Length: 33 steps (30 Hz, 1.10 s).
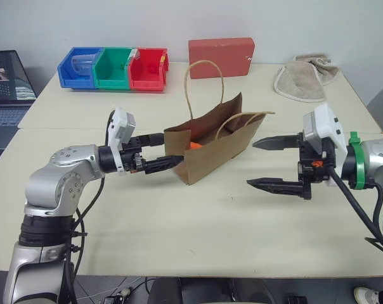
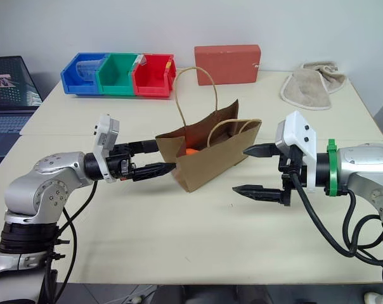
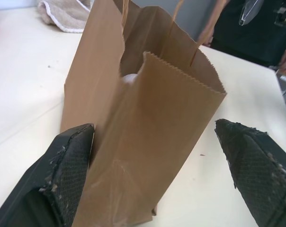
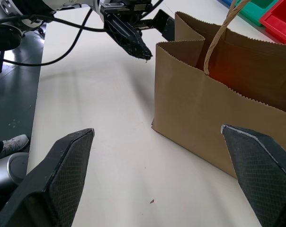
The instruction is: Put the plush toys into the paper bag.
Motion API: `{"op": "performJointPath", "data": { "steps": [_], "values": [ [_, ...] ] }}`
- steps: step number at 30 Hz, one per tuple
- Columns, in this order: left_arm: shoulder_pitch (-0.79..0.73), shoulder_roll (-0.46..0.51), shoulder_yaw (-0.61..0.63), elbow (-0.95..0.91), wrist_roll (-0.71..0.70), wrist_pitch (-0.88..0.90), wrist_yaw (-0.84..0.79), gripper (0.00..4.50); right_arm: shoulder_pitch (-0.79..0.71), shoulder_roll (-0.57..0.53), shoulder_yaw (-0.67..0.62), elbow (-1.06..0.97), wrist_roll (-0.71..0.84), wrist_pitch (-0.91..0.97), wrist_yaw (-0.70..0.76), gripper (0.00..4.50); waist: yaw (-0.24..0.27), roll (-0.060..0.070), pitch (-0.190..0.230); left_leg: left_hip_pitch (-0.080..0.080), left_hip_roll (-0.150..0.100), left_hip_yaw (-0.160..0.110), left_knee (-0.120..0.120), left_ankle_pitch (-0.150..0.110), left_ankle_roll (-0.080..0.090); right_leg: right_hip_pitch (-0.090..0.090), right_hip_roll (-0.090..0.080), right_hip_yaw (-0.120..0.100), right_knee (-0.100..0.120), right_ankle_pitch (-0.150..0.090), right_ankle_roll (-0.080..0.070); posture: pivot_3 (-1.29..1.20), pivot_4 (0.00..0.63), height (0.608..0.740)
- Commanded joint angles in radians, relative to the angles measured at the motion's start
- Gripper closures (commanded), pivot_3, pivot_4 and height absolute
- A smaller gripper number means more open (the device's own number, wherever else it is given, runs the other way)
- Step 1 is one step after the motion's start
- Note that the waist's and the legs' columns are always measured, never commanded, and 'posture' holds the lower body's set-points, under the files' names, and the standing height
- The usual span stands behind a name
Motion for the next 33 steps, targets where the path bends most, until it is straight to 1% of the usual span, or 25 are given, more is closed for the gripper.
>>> {"op": "performJointPath", "data": {
  "steps": [1, 8, 13, 15, 18, 19, 25, 30, 31, 33],
  "values": [
    [0.007, -0.01, -0.001, -0.032, 0.019, -0.05, 0.012, 0.12, -0.024, -0.003, 0.004, -0.011, -0.006, -0.026, -0.002, 0.0, 0.0, 0.0, 0.0, 0.0, 0.0, 0.0, 0.0, 0.0, 0.0, 0.0, 0.0, 0.0, 0.0, 0.0, 0.0, 0.0, 0.15, 0.74],
    [0.024, -0.067, -0.032, -0.044, 0.056, -0.092, 0.072, 0.12, -0.027, 0.014, 0.041, -0.02, -0.024, -0.046, -0.019, 0.0, 0.004, 0.0, 0.0, 0.0, 0.0, 0.0, 0.0, 0.0, 0.0, 0.0, 0.0, 0.0, 0.0, 0.0, 0.0, 0.0, 0.15, 0.74],
    [0.024, -0.14, -0.053, -0.018, 0.097, -0.137, 0.132, 0.12, -0.018, 0.025, 0.06, -0.035, -0.045, -0.071, -0.03, 0.0, 0.007, 0.0, 0.0, 0.0, 0.0, 0.0, 0.001, 0.0, 0.0, 0.001, 0.0, 0.0, 0.0, 0.0, 0.0, 0.0, 0.15, 0.74],
    [0.022, -0.153, -0.049, -0.013, 0.098, -0.137, 0.141, 0.12, -0.016, 0.027, 0.063, -0.037, -0.051, -0.076, -0.032, 0.0, 0.007, 0.0, 0.0, 0.0, 0.0, 0.0, 0.001, 0.0, 0.0, 0.001, 0.0, 0.0, 0.0, 0.0, 0.0, 0.0, 0.15, 0.74],
    [0.018, -0.176, -0.071, 0.03, 0.154, -0.224, 0.145, 0.67, -0.007, 0.036, 0.061, -0.049, -0.047, -0.078, -0.05, 0.0, 0.008, 0.0, 0.0, 0.0, 0.0, 0.0, 0.001, 0.0, 0.0, 0.001, 0.0, 0.0, 0.0, 0.0, 0.0, 0.0, 0.15, 0.74],
    [0.014, -0.188, -0.067, 0.037, 0.142, -0.216, 0.149, 0.94, -0.002, 0.035, 0.06, -0.053, -0.05, -0.081, -0.055, 0.0, 0.009, 0.0, 0.0, 0.0, 0.0, 0.0, 0.001, 0.0, 0.0, 0.001, 0.0, 0.0, 0.0, 0.0, 0.0, 0.0, 0.15, 0.74],
    [-0.009, -0.192, -0.057, 0.072, 0.131, -0.212, 0.126, 2.81, 0.042, 0.026, 0.038, -0.071, -0.072, -0.109, -0.076, 0.0, 0.014, 0.0, 0.0, 0.0, 0.0, -0.001, 0.002, 0.0, 0.0, 0.002, 0.0, -0.001, 0.0, 0.0, 0.0, 0.0, 0.15, 0.74],
    [-0.023, -0.193, -0.063, 0.094, 0.125, -0.206, 0.095, 4.37, 0.082, 0.034, 0.027, -0.085, -0.121, -0.168, -0.09, 0.0, 0.015, 0.0, 0.0, 0.001, -0.001, -0.001, 0.002, 0.0, 0.0, 0.002, 0.0, -0.001, 0.0, 0.0, 0.0, 0.0, 0.15, 0.74],
    [-0.027, -0.193, -0.064, 0.1, 0.125, -0.206, 0.088, 4.45, 0.093, 0.033, 0.024, -0.089, -0.128, -0.178, -0.092, 0.0, 0.015, 0.0, 0.0, 0.0, -0.001, -0.001, 0.002, 0.0, 0.0, 0.002, 0.0, -0.001, 0.0, 0.0, 0.0, 0.0, 0.15, 0.74],
    [-0.053, -0.188, -0.073, 0.129, 0.119, -0.2, 0.048, 4.45, 0.132, 0.021, 0.002, -0.101, -0.141, -0.195, -0.088, 0.0, 0.015, 0.0, 0.0, 0.0, -0.001, -0.001, 0.002, 0.0, 0.0, 0.002, 0.0, -0.001, 0.0, 0.0, 0.0, 0.0, 0.15, 0.74]
  ]
}}
